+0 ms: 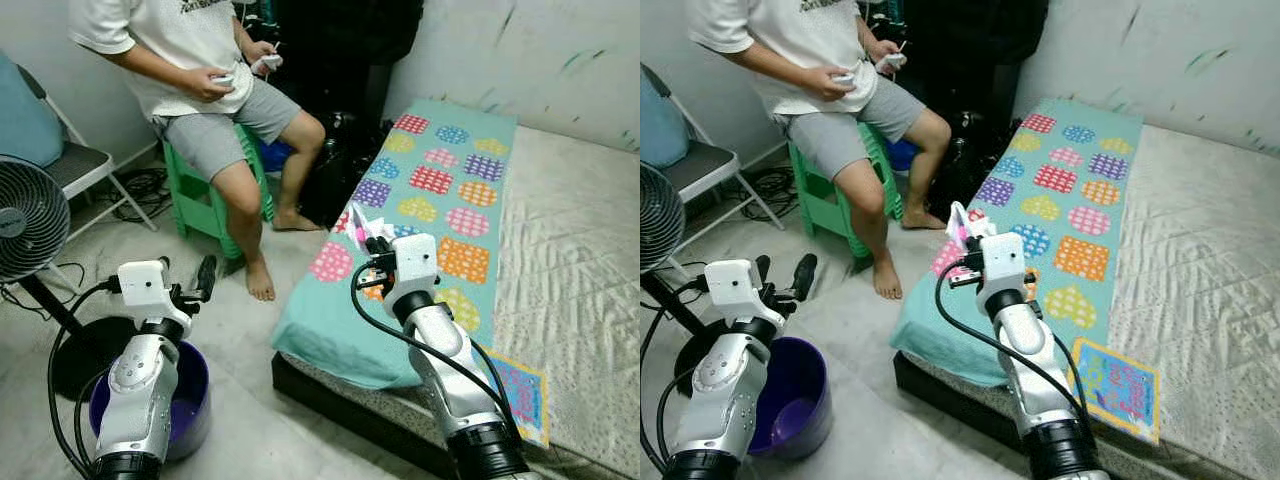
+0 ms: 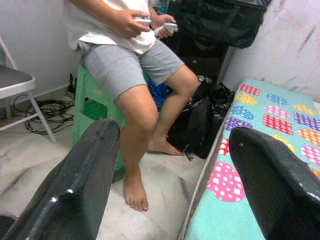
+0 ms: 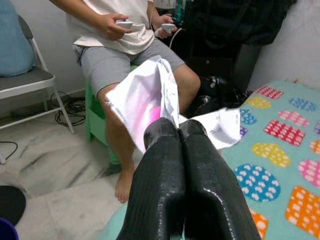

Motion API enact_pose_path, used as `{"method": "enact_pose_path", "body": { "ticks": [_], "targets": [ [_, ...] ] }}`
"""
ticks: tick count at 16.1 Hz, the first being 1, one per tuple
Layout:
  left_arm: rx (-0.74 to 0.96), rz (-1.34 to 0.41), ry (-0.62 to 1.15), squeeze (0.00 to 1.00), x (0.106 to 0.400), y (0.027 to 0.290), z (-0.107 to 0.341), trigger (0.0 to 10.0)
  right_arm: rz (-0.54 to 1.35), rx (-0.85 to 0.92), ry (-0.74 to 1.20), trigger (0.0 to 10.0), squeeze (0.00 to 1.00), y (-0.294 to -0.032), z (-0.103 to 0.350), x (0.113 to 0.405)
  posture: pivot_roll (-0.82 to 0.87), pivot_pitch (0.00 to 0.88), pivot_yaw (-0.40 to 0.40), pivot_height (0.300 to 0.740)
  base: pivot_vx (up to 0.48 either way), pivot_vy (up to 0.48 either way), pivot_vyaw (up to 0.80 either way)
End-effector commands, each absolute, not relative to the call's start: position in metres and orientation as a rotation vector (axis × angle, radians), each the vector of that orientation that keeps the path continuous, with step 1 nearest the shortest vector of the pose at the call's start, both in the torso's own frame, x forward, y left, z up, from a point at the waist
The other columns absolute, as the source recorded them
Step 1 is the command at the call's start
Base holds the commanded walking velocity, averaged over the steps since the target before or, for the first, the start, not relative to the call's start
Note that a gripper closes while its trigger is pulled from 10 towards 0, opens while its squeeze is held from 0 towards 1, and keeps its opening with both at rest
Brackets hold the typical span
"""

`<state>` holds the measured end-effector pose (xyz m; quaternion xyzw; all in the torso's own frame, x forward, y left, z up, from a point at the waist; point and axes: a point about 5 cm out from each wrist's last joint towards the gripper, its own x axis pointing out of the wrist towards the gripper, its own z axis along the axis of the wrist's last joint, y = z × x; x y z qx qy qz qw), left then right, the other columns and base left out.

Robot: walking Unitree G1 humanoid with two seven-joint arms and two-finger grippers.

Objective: Clean up the room

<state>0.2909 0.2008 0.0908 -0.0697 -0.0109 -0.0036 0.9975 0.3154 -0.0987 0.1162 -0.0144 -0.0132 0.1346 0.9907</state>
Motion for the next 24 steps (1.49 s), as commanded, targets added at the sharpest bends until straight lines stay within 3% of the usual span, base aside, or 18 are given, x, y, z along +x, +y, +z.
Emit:
{"method": "enact_pose_path", "body": {
  "ticks": [1, 13, 21, 24],
  "targets": [
    [-0.139, -0.016, -0.031, 0.0, 0.2911, 0.2007, 0.0938, 10.0, 0.278, -0.032, -0.033, 10.0, 0.0, -0.0977, 0.1177, 0.3163, -0.09, 0.0, -0.037, 0.74, 0.292, 0.0, 0.0],
    [-0.141, -0.007, -0.027, 0.0, 0.2924, 0.2008, 0.0938, 10.0, 0.292, -0.028, -0.036, 10.0, 0.0, -0.095, 0.1185, 0.3167, -0.09, 0.0, -0.037, 0.74, 0.288, 0.0, 0.0],
    [-0.129, 0.014, -0.013, 0.0, 0.293, 0.2007, 0.0913, 10.0, 0.295, -0.032, -0.036, 10.0, 0.0, -0.0949, 0.1174, 0.3172, -0.09, 0.0, -0.036, 0.74, 0.0, 0.0, 0.0],
    [-0.118, 0.02, -0.014, 0.0, 0.293, 0.2003, 0.0913, 10.0, 0.309, -0.039, -0.043, 10.0, 0.0, -0.0924, 0.118, 0.3157, -0.09, 0.0, -0.036, 0.74, 0.0, 0.0, 0.8]
  ]
}}
